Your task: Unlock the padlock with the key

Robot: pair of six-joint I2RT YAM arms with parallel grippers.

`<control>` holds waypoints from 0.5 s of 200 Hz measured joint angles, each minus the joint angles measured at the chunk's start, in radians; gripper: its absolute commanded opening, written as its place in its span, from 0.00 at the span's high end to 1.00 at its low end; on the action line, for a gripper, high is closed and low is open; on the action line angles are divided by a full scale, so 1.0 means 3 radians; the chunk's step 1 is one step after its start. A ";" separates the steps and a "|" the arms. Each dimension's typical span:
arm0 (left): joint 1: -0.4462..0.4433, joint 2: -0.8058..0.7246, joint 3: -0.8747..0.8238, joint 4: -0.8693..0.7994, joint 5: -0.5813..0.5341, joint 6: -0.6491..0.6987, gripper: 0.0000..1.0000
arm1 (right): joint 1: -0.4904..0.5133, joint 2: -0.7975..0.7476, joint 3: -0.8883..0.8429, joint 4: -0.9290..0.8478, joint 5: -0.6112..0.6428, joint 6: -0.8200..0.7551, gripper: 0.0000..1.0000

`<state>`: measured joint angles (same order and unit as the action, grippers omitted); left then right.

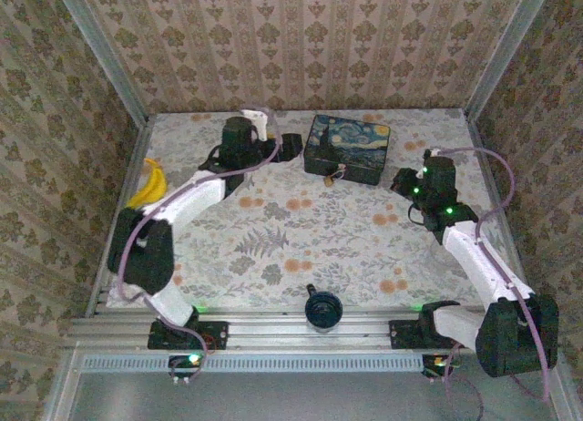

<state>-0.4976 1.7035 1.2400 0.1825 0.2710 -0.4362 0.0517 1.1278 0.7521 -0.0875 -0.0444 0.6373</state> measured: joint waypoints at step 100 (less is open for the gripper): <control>0.0053 0.1530 0.1216 -0.0242 0.0570 -0.0118 0.00 | -0.0355 0.1111 0.0398 0.0177 0.0231 -0.0018 1.00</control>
<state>-0.4816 2.1624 1.6047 0.1101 0.4419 -0.4717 -0.0547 1.4612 0.8715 -0.0345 0.0250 0.6319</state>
